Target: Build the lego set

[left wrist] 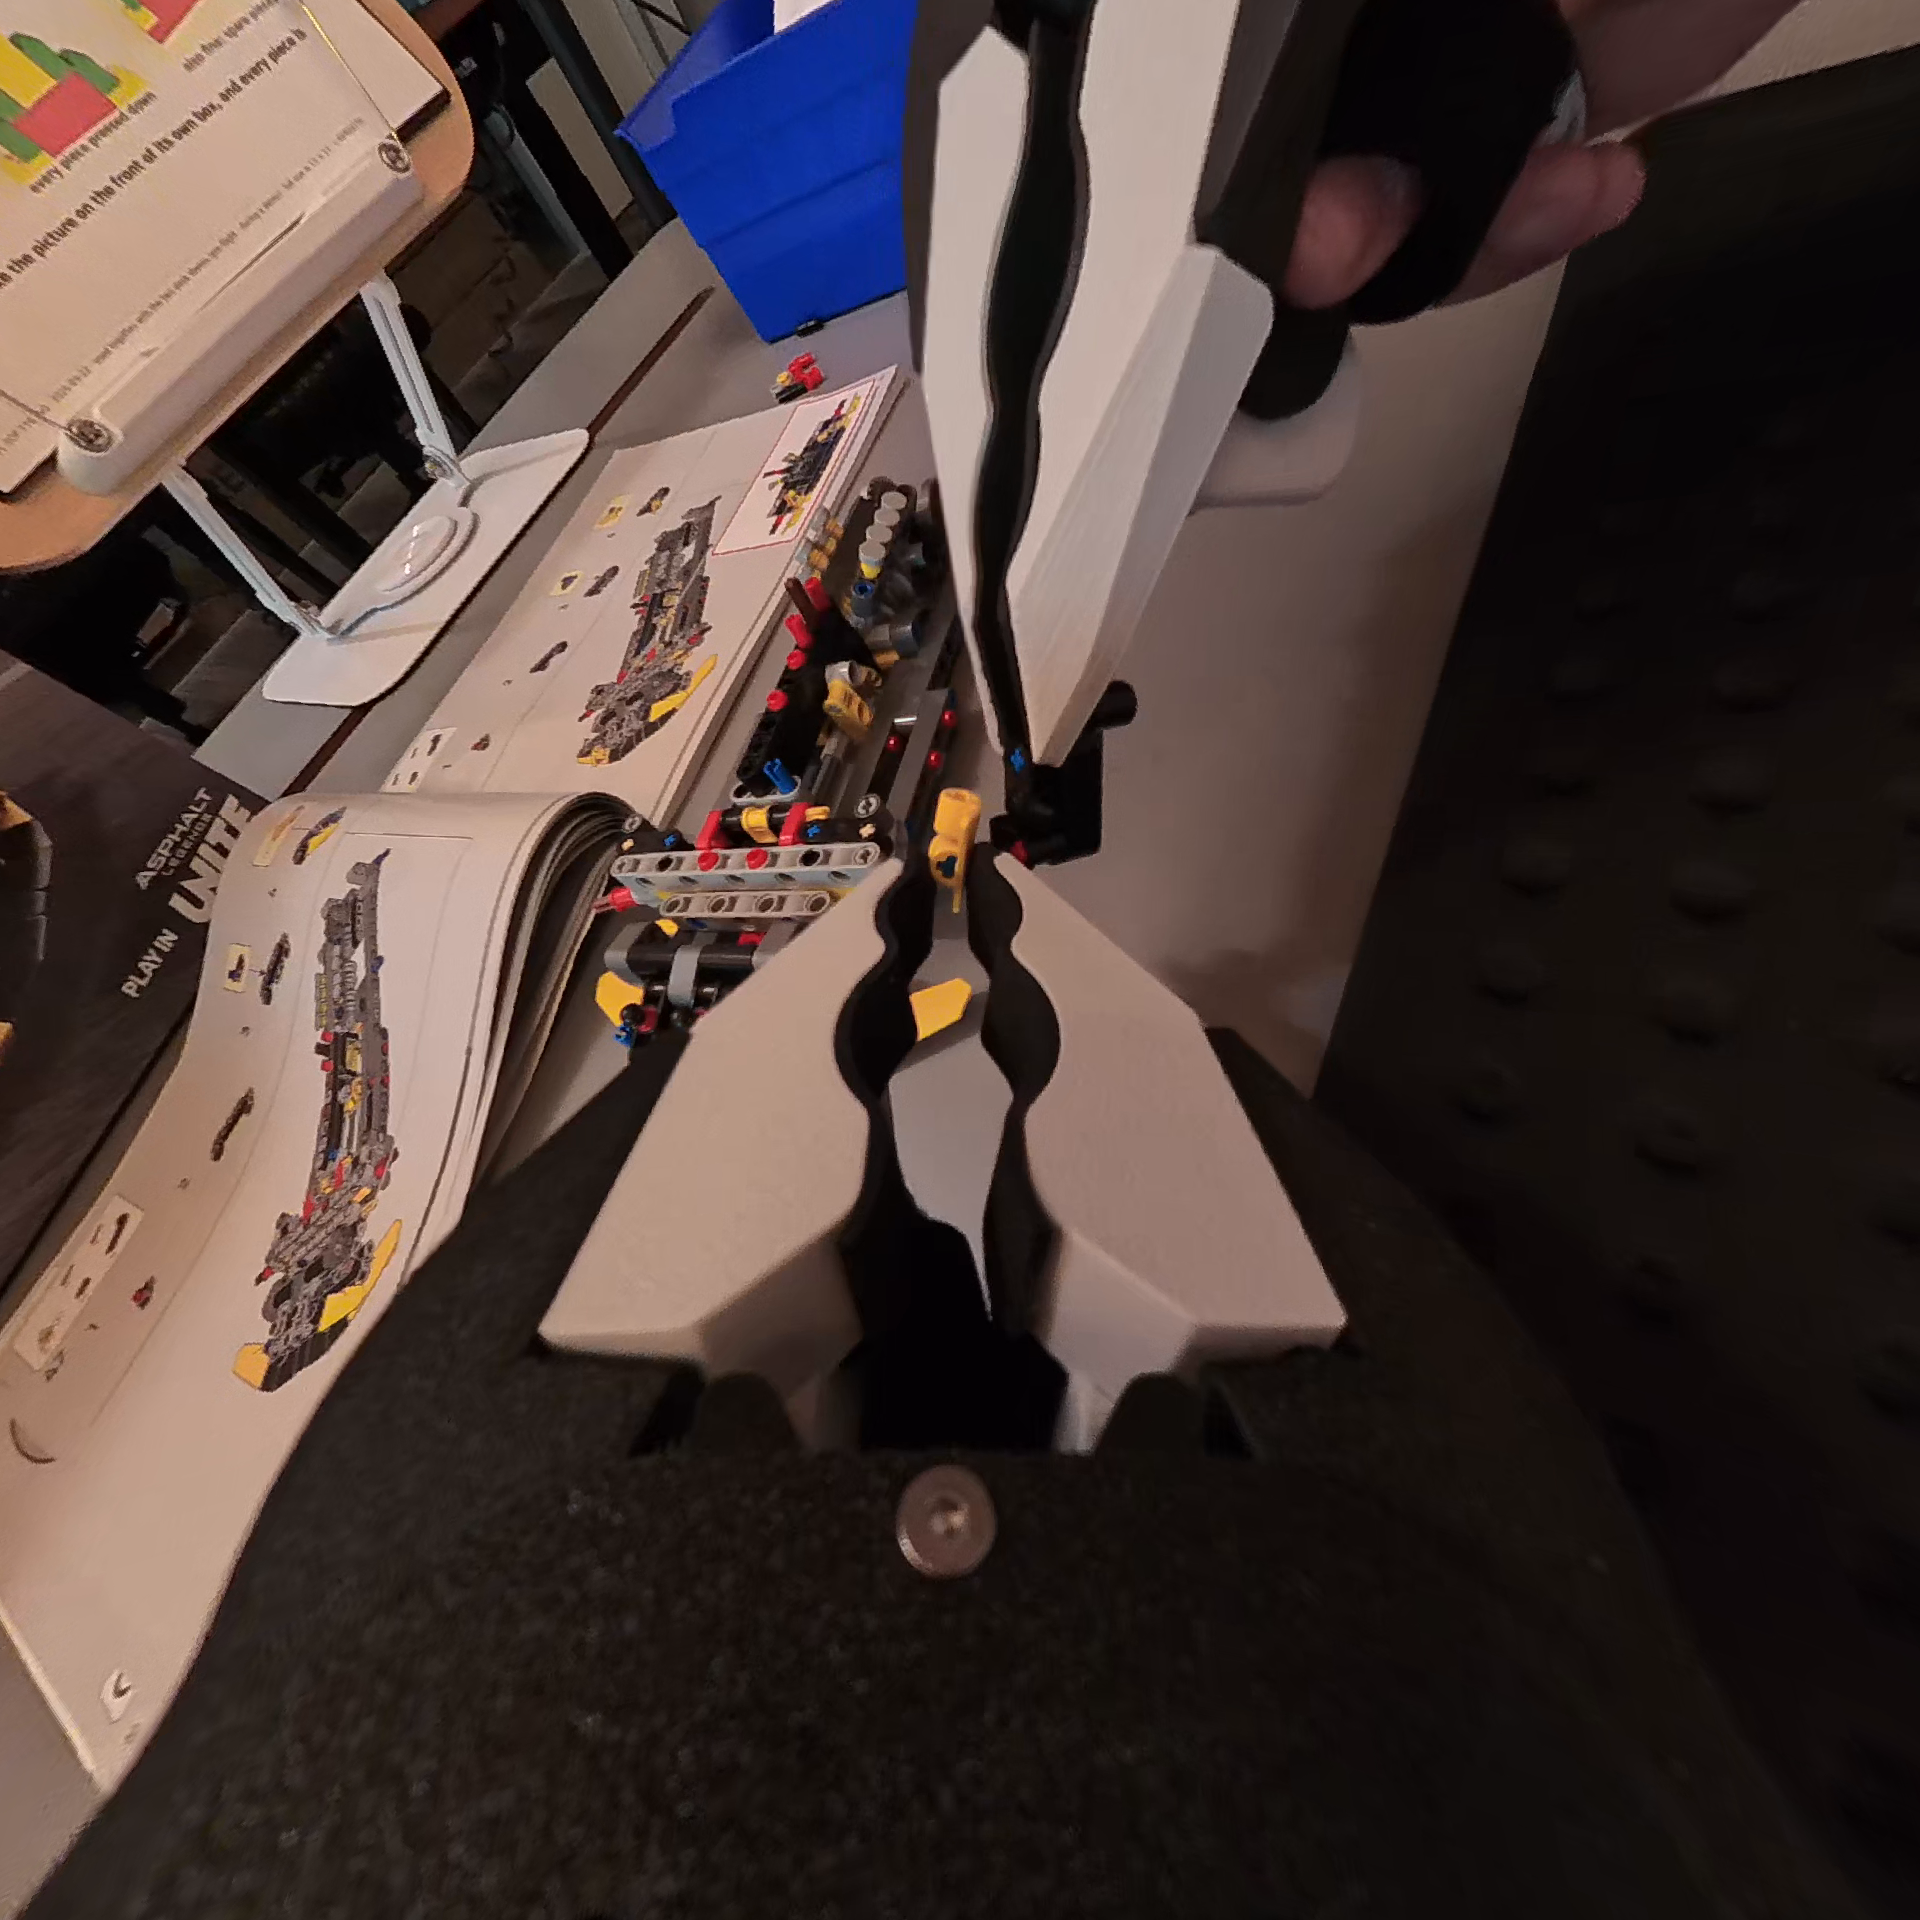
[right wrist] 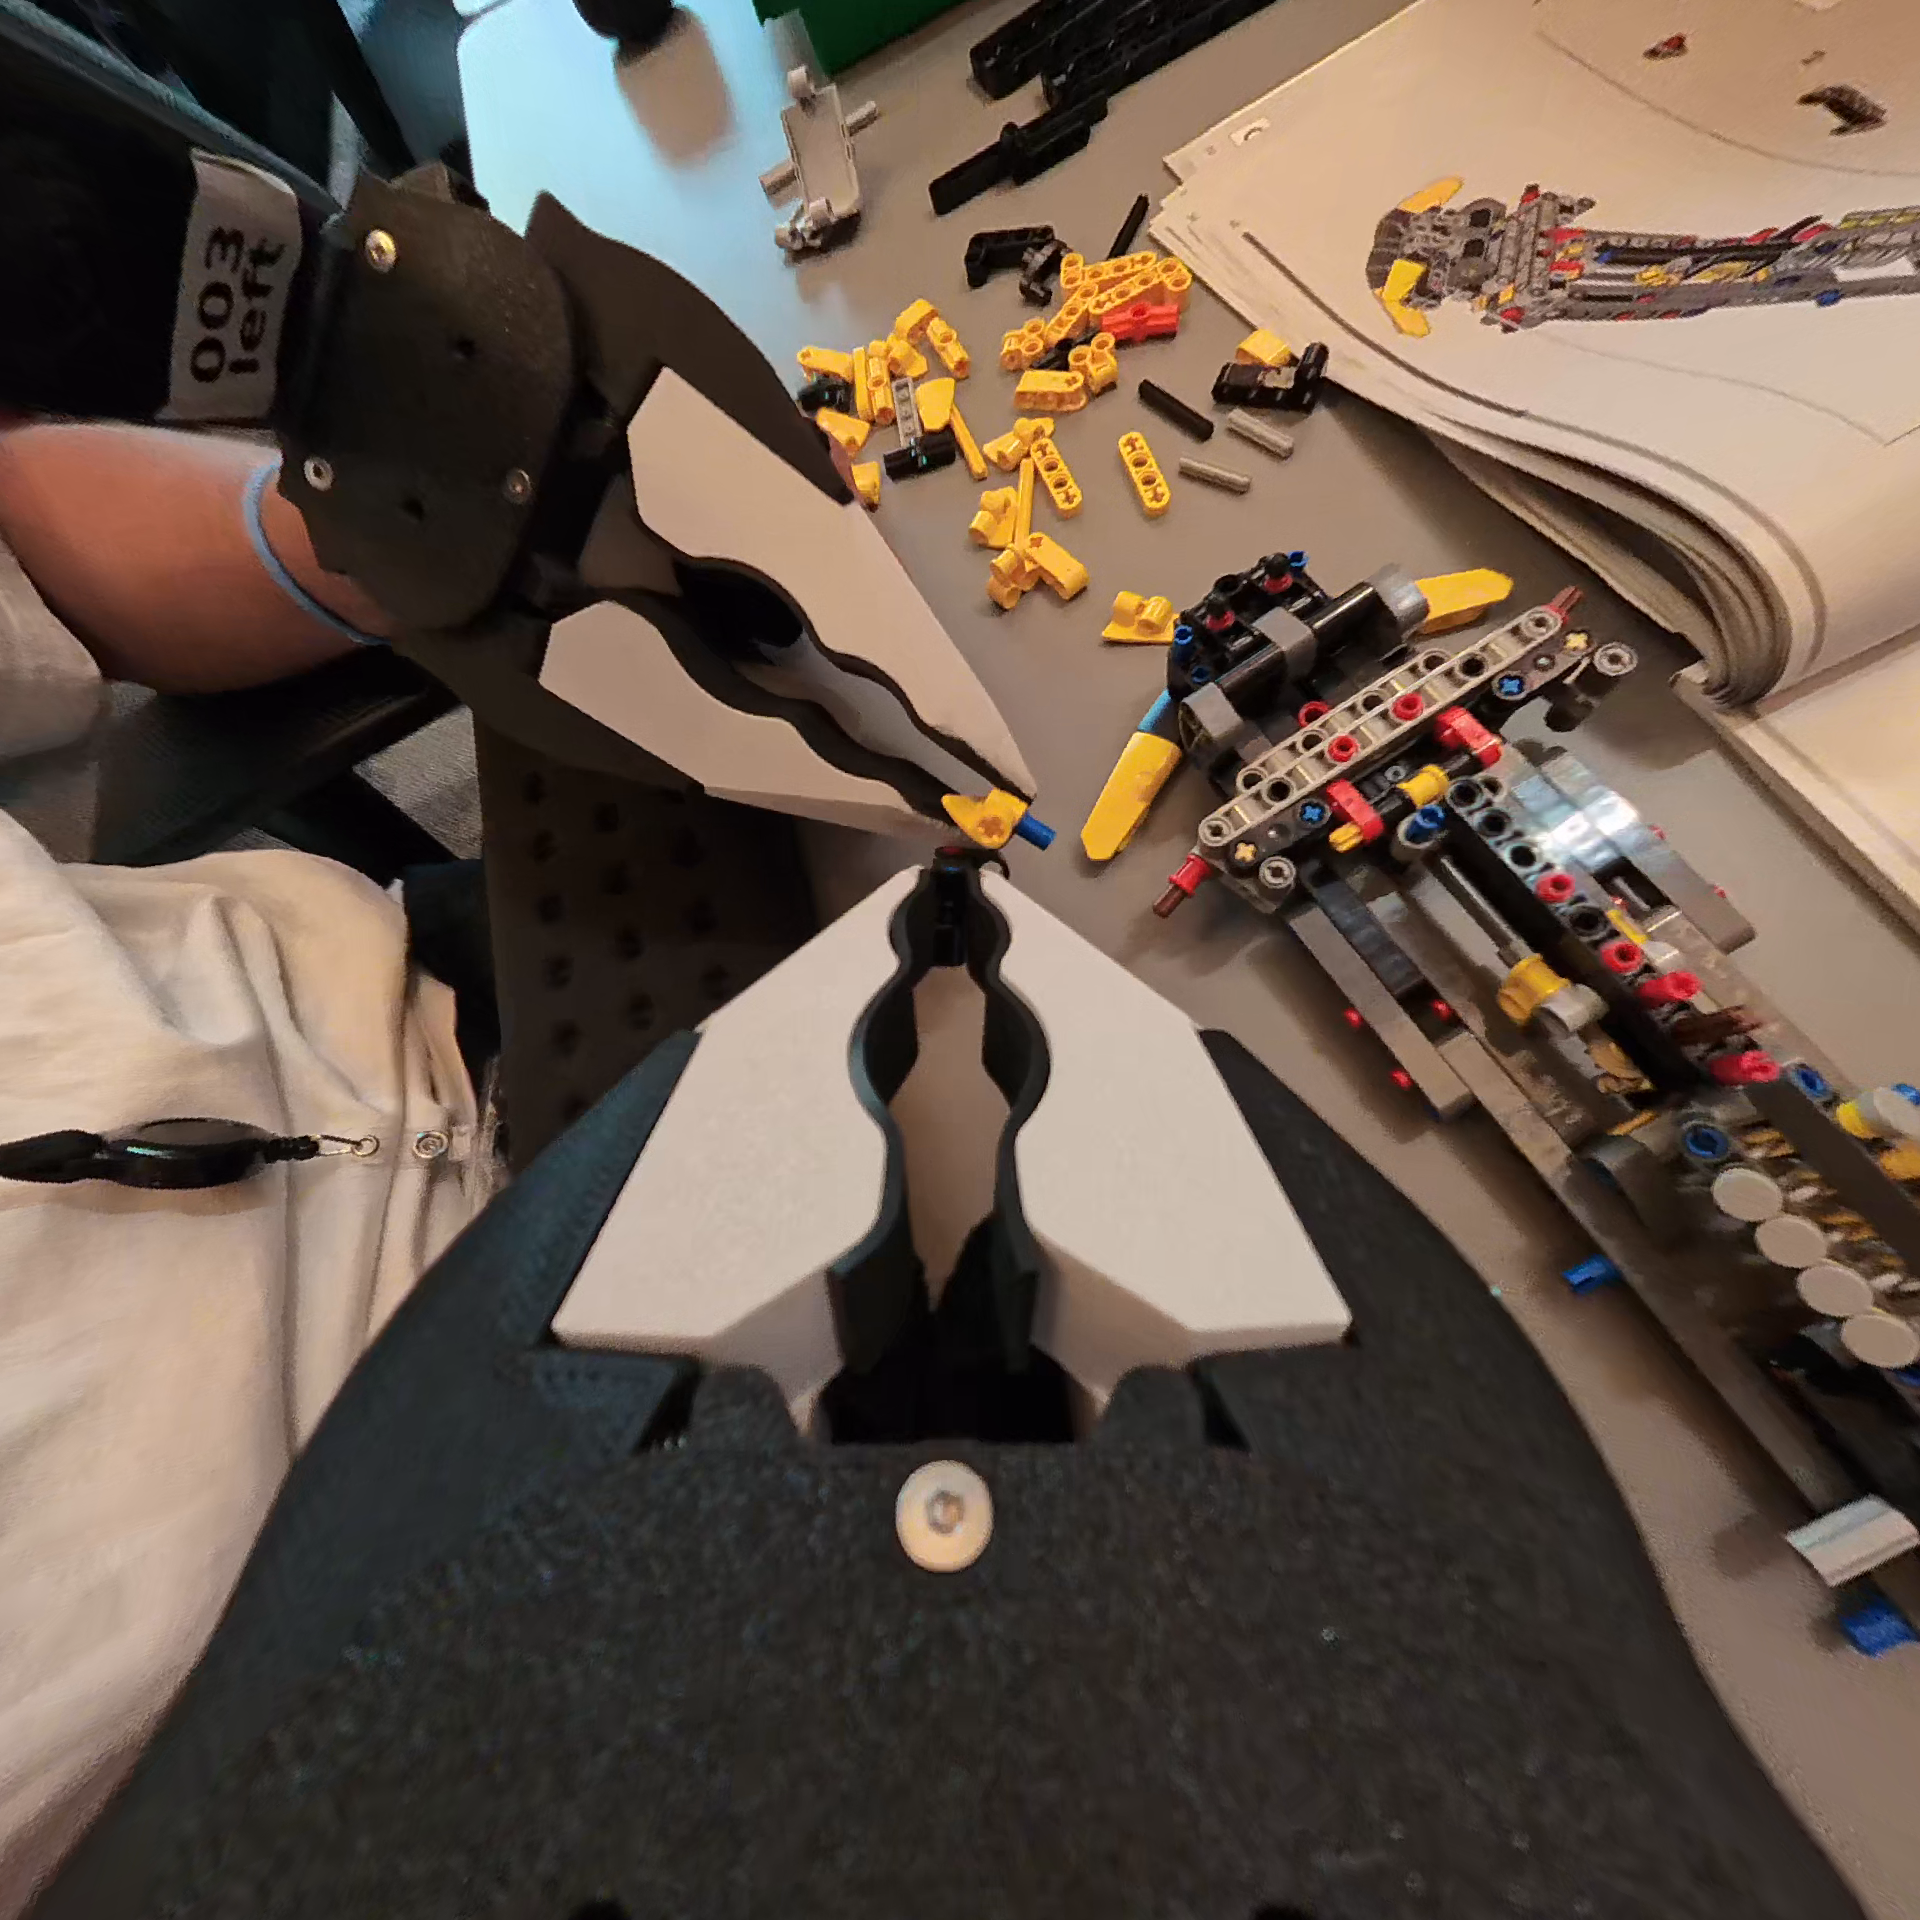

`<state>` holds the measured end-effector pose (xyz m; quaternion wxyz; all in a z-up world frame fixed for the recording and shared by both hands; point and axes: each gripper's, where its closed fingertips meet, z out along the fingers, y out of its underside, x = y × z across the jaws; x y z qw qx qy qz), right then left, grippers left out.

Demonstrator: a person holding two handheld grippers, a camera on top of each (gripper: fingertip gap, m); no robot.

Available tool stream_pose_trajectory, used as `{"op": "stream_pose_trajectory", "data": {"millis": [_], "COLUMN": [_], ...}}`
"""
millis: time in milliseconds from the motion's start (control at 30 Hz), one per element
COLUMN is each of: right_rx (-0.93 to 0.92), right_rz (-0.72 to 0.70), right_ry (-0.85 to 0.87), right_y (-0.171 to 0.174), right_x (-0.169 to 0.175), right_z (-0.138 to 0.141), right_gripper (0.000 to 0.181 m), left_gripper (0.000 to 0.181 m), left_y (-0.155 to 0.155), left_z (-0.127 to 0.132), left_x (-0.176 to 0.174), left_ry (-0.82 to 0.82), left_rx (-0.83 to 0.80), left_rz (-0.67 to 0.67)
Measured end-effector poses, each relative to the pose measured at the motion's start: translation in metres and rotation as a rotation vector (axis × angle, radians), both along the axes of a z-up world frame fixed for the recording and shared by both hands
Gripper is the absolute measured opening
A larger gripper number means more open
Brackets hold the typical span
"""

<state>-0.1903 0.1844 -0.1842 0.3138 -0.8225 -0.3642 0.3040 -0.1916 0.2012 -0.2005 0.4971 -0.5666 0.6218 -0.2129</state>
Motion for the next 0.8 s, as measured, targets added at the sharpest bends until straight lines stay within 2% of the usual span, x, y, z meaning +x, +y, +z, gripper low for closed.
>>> {"op": "stream_pose_trajectory", "data": {"millis": [133,200,333,500,600,700,800], "right_rx": [-0.041,-0.049,0.044,0.455,0.588,0.516,0.364], "right_rz": [-0.05,-0.035,0.016,0.194,0.298,0.364,0.352], "right_ry": [0.028,-0.089,-0.373,-0.716,-0.92,-1.071,-1.039], "right_y": [0.002,-0.003,-0.005,-0.001,0.0,-0.003,-0.007], "right_x": [0.009,0.019,0.041,0.05,0.061,0.075,0.065], "right_z": [-0.006,-0.017,-0.019,-0.029,-0.044,-0.059,-0.06], "right_gripper": [0.004,0.004,0.004,0.004,0.004,0.003,0.0], "left_gripper": [0.005,0.005,0.005,0.005,0.005,0.005,0.005], "left_y": [0.002,0.004,0.004,0.005,0.006,0.006,0.01], "left_z": [-0.005,-0.005,-0.002,0.0,0.0,0.0,0.001], "left_x": [-0.001,-0.002,-0.002,-0.005,-0.005,-0.005,-0.007], "left_ry": [0.023,0.021,0.002,-0.015,-0.015,-0.015,-0.022], "left_rx": [-0.025,-0.023,-0.032,-0.022,-0.033,-0.024,-0.031], "left_rz": [0.004,0.017,0.012,0.019,0.02,0.022,0.045]}}
